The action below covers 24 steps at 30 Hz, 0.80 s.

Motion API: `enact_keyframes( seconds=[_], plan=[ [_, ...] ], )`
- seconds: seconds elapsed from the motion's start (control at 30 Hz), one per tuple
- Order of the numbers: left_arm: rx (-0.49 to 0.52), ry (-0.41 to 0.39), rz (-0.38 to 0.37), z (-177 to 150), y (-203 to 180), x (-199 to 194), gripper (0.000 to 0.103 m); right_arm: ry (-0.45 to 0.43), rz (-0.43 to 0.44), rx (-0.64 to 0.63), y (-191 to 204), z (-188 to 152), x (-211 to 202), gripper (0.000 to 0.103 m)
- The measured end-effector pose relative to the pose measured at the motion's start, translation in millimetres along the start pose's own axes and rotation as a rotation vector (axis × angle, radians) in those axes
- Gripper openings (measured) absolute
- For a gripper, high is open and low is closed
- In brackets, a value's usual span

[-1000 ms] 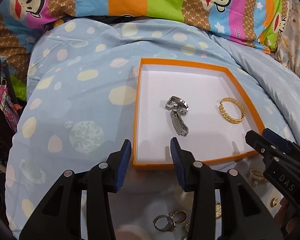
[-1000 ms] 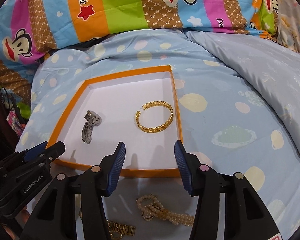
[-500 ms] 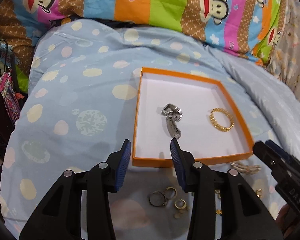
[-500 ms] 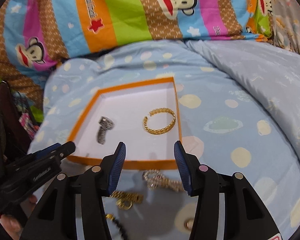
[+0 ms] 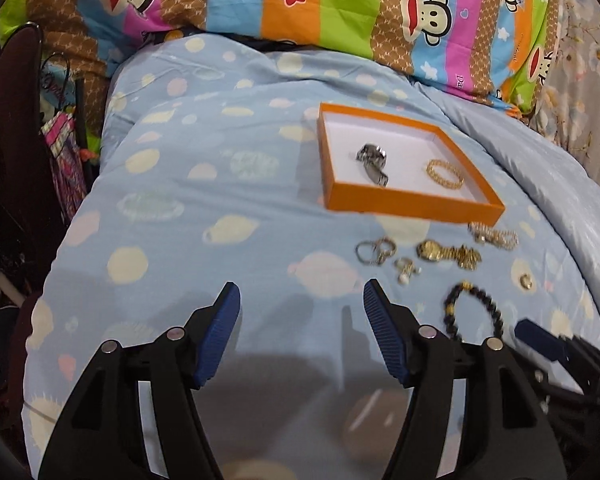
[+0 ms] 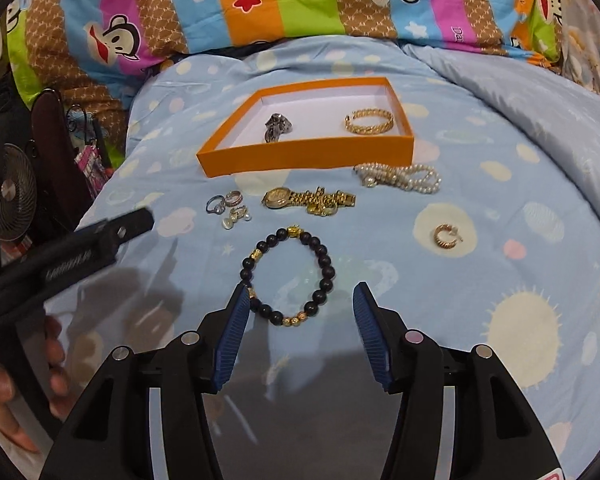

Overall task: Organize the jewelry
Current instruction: 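Grasp the black bead bracelet with the right tool and lift it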

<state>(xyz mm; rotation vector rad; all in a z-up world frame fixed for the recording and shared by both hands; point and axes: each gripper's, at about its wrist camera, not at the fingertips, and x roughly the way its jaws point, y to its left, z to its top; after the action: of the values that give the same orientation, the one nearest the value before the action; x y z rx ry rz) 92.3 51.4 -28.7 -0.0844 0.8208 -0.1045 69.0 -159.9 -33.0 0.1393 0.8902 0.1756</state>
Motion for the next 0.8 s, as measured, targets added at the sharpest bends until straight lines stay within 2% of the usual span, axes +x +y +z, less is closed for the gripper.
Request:
enact_keyframes(
  seconds=[0.07,0.23,0.47,0.57,0.63,0.77,0.8],
  plan=[
    [-0.008,0.006,-0.004,-6.7,4.7,-3.7,0.062,0.013,-0.001,0.004,2.0,0.6,4.5,0.053],
    [-0.017,0.013,-0.009,-13.8,8.8,-6.6,0.062,0.03,-0.02,-0.018,13.4,2.4,11.9,0.067],
    [-0.022,0.019,-0.016,-17.2,7.4,-3.3,0.062,0.034,-0.067,-0.034,18.9,9.6,21.9,0.068],
    [-0.021,0.022,-0.018,-17.6,7.0,-2.0,0.062,0.029,-0.096,-0.033,17.6,9.9,21.8,0.056],
    [-0.019,0.024,-0.02,-17.8,6.2,-1.3,0.062,0.025,-0.114,-0.027,14.0,10.1,20.8,0.04],
    [-0.016,0.029,-0.022,-18.2,5.0,0.1,0.062,0.024,-0.12,-0.023,5.1,9.4,18.0,0.022],
    [-0.016,0.03,-0.022,-18.1,4.8,0.2,0.062,0.022,-0.117,-0.016,2.5,9.0,17.0,0.014]
  ],
)
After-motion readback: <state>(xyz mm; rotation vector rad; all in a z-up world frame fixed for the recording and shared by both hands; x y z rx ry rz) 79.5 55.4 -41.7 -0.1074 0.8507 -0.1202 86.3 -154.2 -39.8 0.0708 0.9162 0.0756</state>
